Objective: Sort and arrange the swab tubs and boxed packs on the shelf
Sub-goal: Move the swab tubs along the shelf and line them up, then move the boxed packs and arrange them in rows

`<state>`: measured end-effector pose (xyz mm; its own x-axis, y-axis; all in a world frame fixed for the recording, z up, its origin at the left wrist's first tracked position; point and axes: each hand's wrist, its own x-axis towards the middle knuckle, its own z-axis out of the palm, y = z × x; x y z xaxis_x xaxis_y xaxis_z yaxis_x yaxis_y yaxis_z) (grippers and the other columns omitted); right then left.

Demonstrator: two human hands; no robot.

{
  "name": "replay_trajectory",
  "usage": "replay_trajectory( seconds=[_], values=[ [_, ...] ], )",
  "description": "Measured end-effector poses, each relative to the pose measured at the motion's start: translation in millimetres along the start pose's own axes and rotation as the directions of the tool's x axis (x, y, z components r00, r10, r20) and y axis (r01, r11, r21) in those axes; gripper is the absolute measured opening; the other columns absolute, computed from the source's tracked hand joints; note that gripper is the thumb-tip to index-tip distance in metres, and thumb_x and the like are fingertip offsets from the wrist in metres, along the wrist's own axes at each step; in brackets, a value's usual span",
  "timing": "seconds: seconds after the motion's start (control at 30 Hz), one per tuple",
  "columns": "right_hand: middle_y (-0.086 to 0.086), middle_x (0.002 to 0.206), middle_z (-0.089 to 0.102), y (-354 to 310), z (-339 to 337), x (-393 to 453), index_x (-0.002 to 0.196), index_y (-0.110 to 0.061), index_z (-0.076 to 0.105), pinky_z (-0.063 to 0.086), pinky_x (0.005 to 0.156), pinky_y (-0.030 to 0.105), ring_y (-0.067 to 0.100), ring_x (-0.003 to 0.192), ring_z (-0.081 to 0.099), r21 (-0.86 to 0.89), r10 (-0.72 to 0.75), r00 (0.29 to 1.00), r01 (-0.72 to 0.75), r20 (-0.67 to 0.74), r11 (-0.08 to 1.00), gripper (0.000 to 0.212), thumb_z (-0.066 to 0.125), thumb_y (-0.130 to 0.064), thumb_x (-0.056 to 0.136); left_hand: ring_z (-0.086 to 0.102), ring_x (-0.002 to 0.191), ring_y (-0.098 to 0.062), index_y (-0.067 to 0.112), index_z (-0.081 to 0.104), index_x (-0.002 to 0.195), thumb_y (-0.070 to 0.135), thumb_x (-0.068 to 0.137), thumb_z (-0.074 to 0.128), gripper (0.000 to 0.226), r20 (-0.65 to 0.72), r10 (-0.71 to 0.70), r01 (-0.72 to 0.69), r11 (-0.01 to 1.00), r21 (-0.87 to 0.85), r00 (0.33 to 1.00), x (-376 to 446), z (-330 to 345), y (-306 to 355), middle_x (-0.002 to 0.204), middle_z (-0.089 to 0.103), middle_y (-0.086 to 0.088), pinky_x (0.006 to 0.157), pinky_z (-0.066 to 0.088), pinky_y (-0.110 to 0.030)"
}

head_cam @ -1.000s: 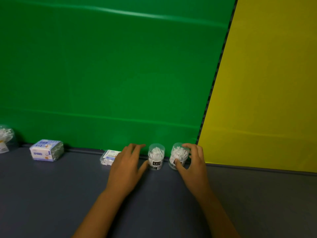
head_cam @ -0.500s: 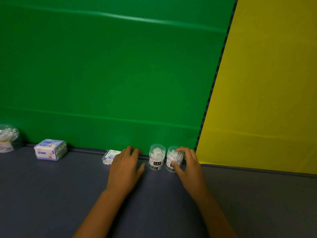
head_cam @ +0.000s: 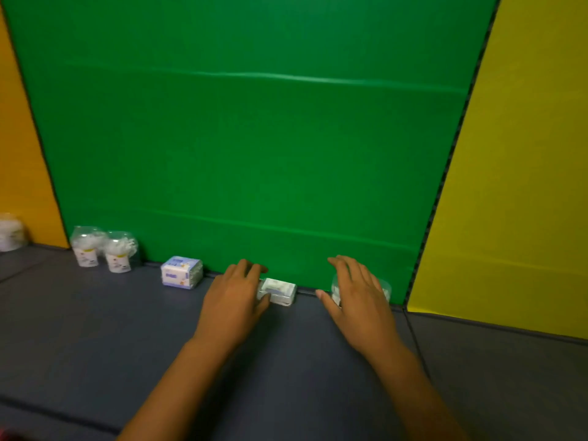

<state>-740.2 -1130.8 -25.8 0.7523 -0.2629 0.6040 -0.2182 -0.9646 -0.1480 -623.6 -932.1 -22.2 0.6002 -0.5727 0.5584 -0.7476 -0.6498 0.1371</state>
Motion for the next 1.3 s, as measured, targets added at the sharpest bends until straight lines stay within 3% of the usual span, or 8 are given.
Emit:
replay_trajectory(
  seconds=[0.4,0.83,1.03,1.3],
  values=[
    [0.001,0.13,0.052,-195,-9,-23,0.138,-0.018,0.043,0.039,0.099,0.034,0.022,0.119,0.048,0.026,-0.162,0.976,0.16,0.148,0.987,0.06,0.038,-0.061,0.096,0.055,0.103,-0.028,0.02,0.053,0.124,0.048,0.089,0.056,0.046,-0.03,-0.174,0.176,0.969,0.173,0.984,-121,-133,-137,0.117,0.056,-0.006,0.077,0.05,-0.041],
    [-0.001,0.14,0.042,-383,-14,-53,0.144,-0.022,0.033,0.036,0.104,0.034,0.02,0.127,0.041,0.232,-0.339,0.917,0.291,0.21,0.928,0.06,0.037,-0.059,0.098,0.054,0.108,-0.024,0.022,0.051,0.126,0.049,0.088,0.055,0.047,-0.062,-0.361,0.365,0.895,0.258,0.93,-255,-254,-246,0.12,0.054,-0.002,0.078,0.049,-0.039],
    [-0.003,0.141,0.042,-450,9,-32,0.145,-0.024,0.032,0.036,0.104,0.033,0.018,0.127,0.04,0.306,-0.435,0.878,0.365,0.2,0.879,0.059,0.035,-0.06,0.098,0.058,0.09,-0.022,0.02,0.054,0.117,0.048,0.087,0.058,0.042,-0.12,-0.459,0.473,0.831,0.292,0.88,-287,-279,-295,0.104,0.055,-0.001,0.064,0.047,-0.033],
    [-0.003,0.137,0.044,-525,72,16,0.142,-0.023,0.035,0.038,0.101,0.034,0.018,0.125,0.042,0.367,-0.513,0.844,0.432,0.158,0.824,0.056,0.036,-0.058,0.098,0.059,0.094,-0.02,0.023,0.053,0.119,0.05,0.086,0.056,0.043,-0.161,-0.537,0.555,0.746,0.368,0.828,-296,-285,-378,0.11,0.056,0.001,0.069,0.047,-0.032]
  ],
)
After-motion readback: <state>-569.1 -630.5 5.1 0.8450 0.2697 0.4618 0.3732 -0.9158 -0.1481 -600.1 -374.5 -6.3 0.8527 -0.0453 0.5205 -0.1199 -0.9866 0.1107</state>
